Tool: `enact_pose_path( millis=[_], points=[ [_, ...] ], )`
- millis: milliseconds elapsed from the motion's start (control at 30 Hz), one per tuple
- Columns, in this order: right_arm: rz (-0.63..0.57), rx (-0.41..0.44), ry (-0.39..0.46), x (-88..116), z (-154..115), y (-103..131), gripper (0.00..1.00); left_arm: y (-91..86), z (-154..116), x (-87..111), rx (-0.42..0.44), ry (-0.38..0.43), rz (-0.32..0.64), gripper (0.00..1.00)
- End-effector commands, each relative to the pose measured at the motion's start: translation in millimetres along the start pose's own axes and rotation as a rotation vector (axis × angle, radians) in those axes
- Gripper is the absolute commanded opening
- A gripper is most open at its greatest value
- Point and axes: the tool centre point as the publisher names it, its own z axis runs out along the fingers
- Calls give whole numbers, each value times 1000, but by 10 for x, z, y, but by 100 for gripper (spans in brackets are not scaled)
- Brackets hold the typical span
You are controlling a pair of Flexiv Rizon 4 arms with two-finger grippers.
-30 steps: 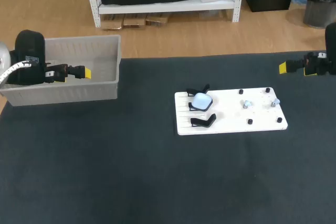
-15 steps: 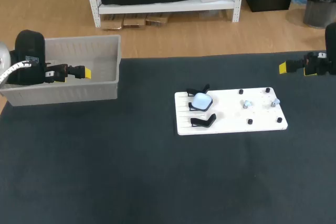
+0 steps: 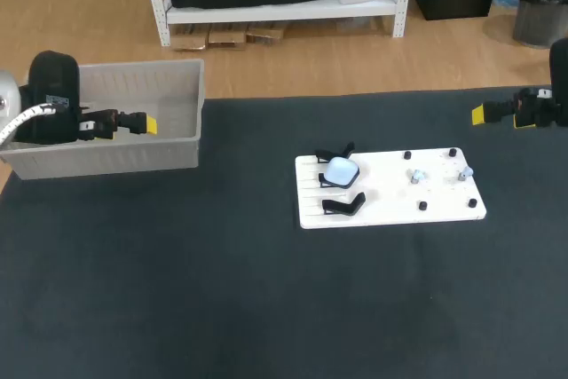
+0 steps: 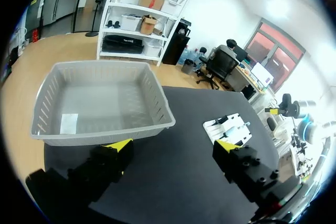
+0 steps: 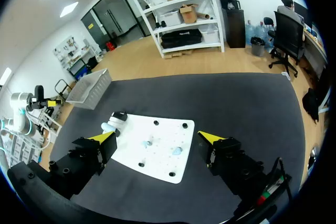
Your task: Pick up each earbud case from the left stands, insert the matching earbuds, close the lid, and place the case in the box.
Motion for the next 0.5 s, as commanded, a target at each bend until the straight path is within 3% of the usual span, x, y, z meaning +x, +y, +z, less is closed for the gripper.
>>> enact_pose_path(
  millis=[33, 200, 500],
  points=[
    [-1, -2, 1, -2, 0, -6, 100, -60, 35, -20, 54, -16, 57, 100],
    [-1, -2, 1, -2, 0, -6, 100, -238, 83, -80, 144, -22, 208, 100],
    [-1, -2, 1, -2, 0, -6, 100, -686, 288, -122, 411, 5, 532, 100]
  ],
)
